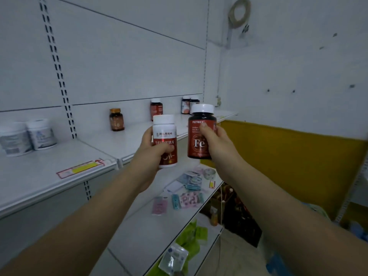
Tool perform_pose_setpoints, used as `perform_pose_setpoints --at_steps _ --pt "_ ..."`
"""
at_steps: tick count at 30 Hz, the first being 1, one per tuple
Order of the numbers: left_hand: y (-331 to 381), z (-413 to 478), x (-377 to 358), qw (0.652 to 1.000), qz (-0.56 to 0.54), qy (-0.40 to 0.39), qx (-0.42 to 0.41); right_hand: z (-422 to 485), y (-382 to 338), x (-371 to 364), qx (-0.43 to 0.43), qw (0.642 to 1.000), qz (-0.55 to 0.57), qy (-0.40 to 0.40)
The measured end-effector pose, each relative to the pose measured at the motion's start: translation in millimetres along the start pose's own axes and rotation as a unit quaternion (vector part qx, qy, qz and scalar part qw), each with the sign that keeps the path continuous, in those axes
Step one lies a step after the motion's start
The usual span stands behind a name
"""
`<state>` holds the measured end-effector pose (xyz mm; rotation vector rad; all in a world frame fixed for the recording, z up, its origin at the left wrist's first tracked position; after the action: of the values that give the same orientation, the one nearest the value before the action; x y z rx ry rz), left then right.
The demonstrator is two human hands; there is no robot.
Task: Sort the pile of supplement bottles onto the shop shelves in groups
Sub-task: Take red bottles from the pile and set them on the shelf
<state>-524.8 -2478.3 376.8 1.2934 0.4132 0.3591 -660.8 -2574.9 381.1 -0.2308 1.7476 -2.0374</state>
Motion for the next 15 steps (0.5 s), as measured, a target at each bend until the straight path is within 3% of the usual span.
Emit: perform_pose_setpoints --at_steps 7,15 --pt "-6 119 11 0.992 0.054 0.107 -0.034 142 14 -17 0.026 0.997 -0.039 -0.065" --pt "-27 201 20 0.969 0.138 0.203 0.025 287 32 -39 0.01 0.985 -0.072 -0.157"
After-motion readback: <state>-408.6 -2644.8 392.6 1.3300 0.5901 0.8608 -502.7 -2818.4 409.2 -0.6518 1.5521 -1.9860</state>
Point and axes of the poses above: each hand's wrist, its own z-axis towards the middle knuckle, its own x-axis out of the back of the hand, y = z × x, the point moved 8 cm from there along z, towards the middle knuckle, and after that the axes turned 4 degrees about z, right-handed, at the moved point
